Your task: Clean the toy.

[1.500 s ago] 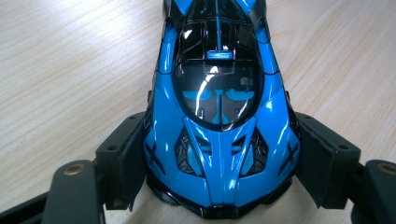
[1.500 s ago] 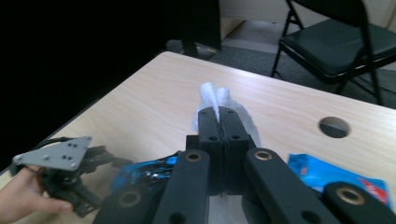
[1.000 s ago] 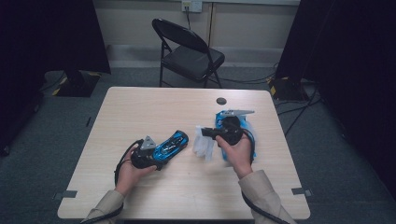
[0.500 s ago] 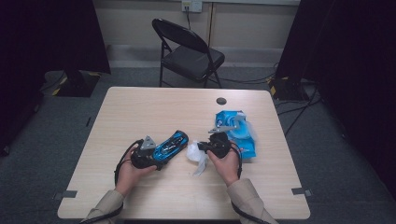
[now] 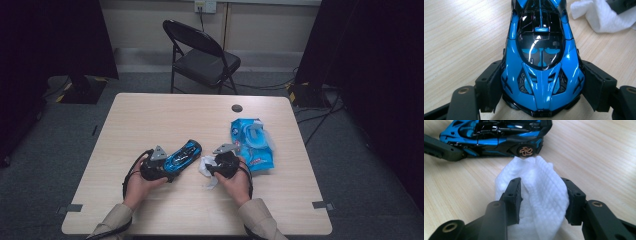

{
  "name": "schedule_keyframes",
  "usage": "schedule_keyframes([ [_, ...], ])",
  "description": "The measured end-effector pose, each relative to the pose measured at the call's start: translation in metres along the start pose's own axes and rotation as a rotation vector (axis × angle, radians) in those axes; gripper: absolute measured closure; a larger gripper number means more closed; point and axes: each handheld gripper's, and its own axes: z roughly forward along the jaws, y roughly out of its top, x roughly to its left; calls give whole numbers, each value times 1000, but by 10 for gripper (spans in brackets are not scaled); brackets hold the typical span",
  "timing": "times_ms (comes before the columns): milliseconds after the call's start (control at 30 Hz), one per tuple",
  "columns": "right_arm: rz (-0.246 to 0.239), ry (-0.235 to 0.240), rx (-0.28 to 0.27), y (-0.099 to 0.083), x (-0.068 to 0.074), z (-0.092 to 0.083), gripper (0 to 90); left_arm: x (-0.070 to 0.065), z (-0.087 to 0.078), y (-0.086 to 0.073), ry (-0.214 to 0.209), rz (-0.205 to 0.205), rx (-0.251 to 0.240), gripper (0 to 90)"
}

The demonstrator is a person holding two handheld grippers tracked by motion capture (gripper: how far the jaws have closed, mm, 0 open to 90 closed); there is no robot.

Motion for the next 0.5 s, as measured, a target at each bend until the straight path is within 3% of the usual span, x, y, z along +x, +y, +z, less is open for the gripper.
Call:
schedule_keyframes([
  [300,-1,-4,-39,8,-1,-12,426,0,0,0,0,0,0,258],
  [500,-2,-12,-59,14,-3,-24,443,0,0,0,0,0,0,258],
])
